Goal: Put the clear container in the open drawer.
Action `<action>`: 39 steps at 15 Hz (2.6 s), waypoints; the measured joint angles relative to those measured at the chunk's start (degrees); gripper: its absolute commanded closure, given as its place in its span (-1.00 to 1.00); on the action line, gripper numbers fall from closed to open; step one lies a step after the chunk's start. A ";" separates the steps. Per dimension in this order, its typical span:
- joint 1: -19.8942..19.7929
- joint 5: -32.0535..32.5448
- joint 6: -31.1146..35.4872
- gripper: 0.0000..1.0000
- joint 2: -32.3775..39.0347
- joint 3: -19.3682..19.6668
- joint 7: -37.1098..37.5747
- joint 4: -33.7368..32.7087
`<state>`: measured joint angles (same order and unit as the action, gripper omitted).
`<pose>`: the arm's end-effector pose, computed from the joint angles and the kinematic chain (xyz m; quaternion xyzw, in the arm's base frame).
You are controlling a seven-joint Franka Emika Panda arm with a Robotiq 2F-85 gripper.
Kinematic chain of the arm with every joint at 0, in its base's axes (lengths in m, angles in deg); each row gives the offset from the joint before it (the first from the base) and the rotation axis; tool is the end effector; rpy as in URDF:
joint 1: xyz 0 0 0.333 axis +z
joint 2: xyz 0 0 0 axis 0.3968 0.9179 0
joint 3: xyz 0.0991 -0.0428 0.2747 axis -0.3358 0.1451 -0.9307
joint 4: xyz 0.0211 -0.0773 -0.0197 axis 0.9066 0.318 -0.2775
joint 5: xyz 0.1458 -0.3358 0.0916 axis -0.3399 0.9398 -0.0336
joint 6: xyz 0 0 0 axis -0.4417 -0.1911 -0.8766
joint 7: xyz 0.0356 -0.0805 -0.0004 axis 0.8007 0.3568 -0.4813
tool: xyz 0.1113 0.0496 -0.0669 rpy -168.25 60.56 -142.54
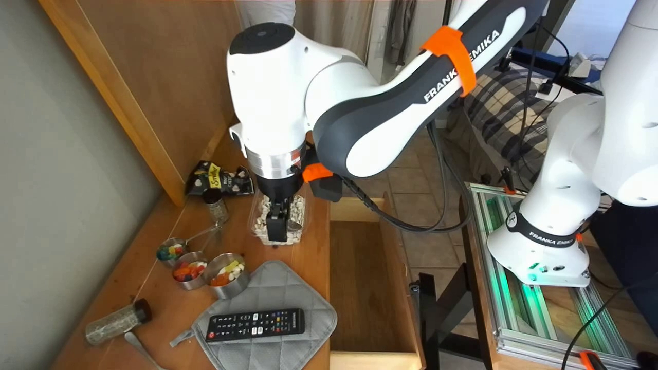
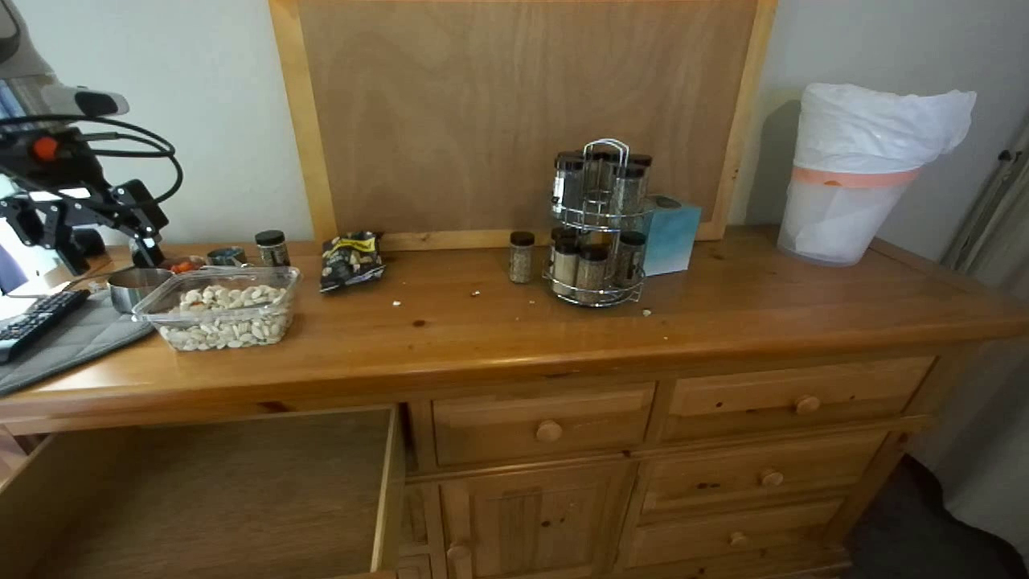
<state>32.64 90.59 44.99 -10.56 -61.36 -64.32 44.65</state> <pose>0.5321 0.1943 0.3044 0.9932 0.0926 0.0369 0.0598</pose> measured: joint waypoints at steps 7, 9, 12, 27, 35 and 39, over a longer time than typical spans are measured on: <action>1.15 0.18 0.00 -1.00 0.64 2.16 -0.01 0.02; 1.43 0.20 0.03 -1.00 1.25 2.60 -0.02 -0.01; 2.10 0.39 0.03 -1.00 2.33 3.02 -0.02 -0.23; 4.85 6.49 4.22 0.34 7.38 5.51 0.76 -3.48; 5.93 6.83 7.60 0.35 10.88 6.36 0.66 -5.34; 6.20 6.79 8.56 0.20 11.87 6.55 0.44 -5.79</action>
<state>38.84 97.38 53.55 1.31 -54.81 -63.88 38.86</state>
